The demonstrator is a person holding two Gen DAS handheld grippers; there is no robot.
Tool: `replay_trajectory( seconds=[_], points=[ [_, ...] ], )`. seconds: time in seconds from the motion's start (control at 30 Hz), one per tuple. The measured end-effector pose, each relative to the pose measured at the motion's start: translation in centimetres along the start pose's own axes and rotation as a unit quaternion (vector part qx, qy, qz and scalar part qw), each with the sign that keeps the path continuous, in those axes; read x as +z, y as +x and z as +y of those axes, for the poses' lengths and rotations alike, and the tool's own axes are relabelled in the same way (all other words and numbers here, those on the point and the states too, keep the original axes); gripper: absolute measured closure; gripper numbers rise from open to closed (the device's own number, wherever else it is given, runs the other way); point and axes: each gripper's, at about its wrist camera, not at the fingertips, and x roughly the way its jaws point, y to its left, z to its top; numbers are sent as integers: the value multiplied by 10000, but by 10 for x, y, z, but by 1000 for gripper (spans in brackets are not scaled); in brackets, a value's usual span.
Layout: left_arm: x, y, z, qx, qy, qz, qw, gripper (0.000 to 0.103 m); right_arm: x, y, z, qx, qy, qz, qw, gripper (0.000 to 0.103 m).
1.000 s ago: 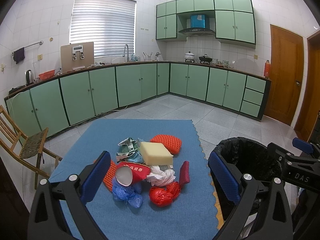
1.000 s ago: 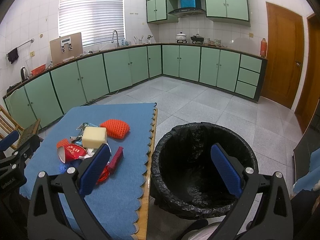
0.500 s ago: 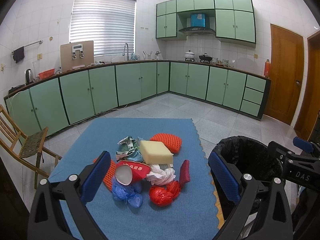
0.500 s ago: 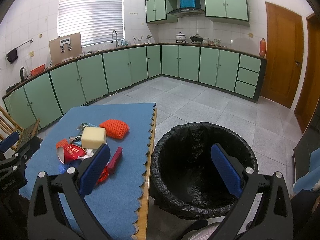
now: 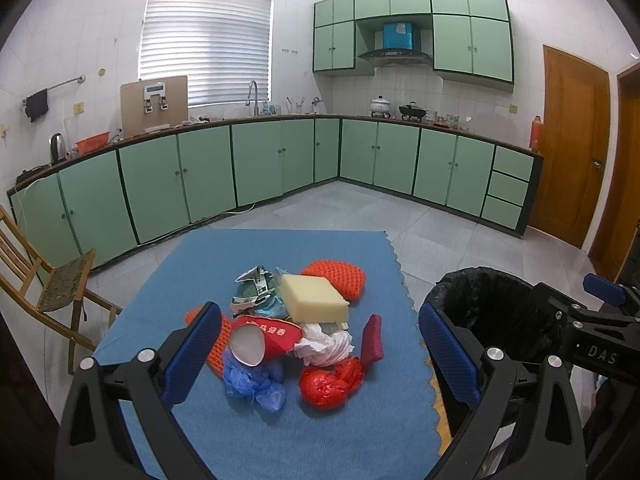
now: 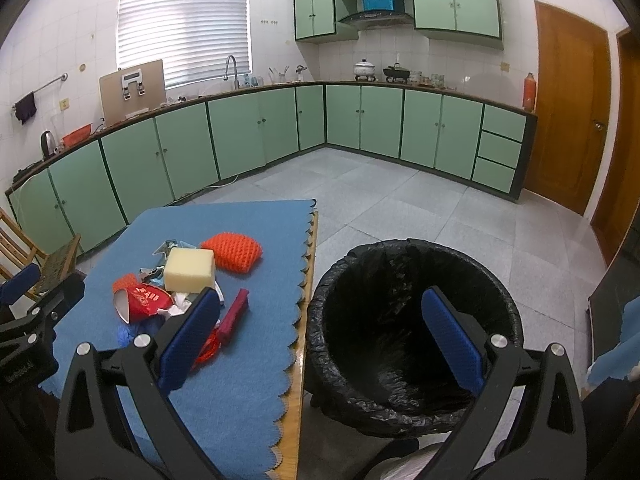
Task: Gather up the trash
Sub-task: 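Grasp the dark red foam stick with the right gripper while the left gripper grasps the red paper cup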
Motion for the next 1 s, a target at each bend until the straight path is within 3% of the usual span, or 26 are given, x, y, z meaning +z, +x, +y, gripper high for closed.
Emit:
replay_trajectory(
  seconds=[0.17,0.37,0.7,0.87,1.0],
  points=[
    [-6,11,16,92,-19,-33,10000,6,-6,14,9,94,38,47,9999,5],
    [-17,32,58,588,-116,-38,9982,6,-19,35,25,156,42,89,9998,5],
    [-47,66,92,883,-23,269,9957,6,-47,100,66,298,-254,594,9975,6],
    [-57,81,94,876,-49,433,9952,6,-54,132,79,339,-320,830,9955,24],
    [-62,90,95,862,-8,482,9951,7,-59,156,88,402,-341,1034,9932,29]
  ],
)
